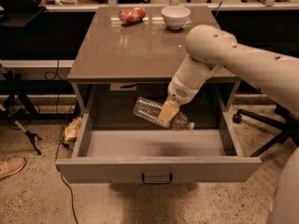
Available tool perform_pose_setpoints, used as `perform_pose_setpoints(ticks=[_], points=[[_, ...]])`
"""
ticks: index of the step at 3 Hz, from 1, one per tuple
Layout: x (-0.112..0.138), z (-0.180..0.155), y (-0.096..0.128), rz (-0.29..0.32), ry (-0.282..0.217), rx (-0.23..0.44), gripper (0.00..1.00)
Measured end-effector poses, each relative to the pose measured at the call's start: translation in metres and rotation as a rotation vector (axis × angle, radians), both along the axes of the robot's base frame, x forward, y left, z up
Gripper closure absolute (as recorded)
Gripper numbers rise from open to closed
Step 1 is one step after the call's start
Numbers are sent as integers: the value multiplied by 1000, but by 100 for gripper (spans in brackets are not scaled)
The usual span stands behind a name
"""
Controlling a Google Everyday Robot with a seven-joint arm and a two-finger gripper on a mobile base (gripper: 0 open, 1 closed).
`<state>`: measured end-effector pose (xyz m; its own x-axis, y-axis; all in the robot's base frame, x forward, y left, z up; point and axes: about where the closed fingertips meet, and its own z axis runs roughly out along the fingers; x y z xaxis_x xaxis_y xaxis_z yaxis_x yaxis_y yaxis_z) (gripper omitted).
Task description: Place water bottle into top drawer
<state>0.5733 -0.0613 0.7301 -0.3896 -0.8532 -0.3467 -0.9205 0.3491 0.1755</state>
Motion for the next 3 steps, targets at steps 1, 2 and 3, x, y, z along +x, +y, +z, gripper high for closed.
perform_pose_setpoints(ticks=[1, 2, 3], points=[[9, -25, 34, -20, -20, 46, 100], [15, -39, 68, -41, -62, 73, 82], [14, -53, 90, -73, -87, 99, 59]])
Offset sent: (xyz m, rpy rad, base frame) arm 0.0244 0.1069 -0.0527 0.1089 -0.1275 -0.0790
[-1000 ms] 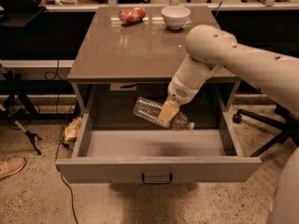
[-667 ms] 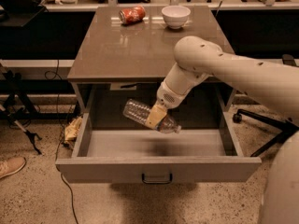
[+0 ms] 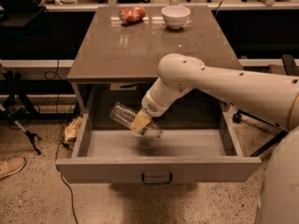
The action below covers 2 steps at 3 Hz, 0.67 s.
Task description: Place water bottle into top drawer
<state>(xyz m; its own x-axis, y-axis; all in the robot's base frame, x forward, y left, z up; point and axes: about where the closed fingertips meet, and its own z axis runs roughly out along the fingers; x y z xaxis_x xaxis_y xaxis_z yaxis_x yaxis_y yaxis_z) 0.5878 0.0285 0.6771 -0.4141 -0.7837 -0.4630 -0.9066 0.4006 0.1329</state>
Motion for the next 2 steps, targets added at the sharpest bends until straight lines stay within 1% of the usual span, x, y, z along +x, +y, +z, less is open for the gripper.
perform_pose_setpoints(ticks=[1, 2], points=[[-4, -16, 15, -16, -4, 13, 35], [-8, -32, 25, -25, 8, 18, 12]])
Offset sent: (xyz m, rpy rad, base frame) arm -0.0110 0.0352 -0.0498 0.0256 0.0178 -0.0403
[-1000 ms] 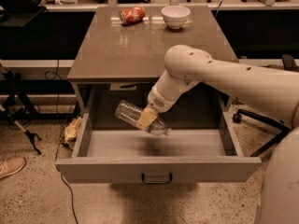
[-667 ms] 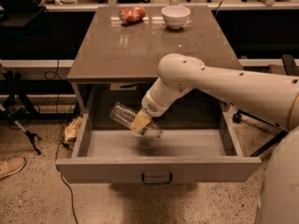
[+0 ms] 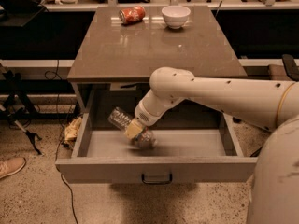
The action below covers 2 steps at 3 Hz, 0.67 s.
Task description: Place water bottle into top drawer
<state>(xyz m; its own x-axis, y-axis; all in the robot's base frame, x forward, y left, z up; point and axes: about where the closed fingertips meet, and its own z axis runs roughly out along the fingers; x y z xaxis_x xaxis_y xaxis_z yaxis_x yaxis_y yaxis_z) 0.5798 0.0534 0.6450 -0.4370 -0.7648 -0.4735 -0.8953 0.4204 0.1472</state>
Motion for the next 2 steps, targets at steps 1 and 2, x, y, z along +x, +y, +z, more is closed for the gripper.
perform_pose_setpoints(ticks=[1, 2], points=[[-1, -8, -2, -17, 5, -4, 0], [2, 2, -41, -98, -17, -10, 0]])
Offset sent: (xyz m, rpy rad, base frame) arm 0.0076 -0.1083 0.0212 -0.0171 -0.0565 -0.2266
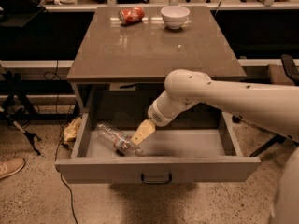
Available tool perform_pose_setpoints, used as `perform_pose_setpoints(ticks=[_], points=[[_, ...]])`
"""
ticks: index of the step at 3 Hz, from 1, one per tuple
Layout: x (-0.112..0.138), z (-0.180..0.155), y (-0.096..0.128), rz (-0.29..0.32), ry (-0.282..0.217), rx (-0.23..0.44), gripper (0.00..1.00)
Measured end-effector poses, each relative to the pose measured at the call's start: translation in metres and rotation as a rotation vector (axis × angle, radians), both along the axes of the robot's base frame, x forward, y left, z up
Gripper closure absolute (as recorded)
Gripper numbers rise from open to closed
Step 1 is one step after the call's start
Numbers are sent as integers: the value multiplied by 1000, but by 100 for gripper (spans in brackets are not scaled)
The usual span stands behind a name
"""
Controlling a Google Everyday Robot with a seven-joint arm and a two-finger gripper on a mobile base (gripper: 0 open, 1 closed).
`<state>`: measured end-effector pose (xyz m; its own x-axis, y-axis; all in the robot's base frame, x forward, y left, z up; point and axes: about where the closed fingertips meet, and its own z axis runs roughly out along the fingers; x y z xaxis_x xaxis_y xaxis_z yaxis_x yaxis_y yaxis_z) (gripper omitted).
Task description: Place water bottle into top drawer
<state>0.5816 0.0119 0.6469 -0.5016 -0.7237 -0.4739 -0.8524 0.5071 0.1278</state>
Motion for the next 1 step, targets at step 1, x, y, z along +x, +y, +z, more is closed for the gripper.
perform_pose_setpoints(ticks=[1], points=[[-9, 23, -61, -110, -36, 8, 0]])
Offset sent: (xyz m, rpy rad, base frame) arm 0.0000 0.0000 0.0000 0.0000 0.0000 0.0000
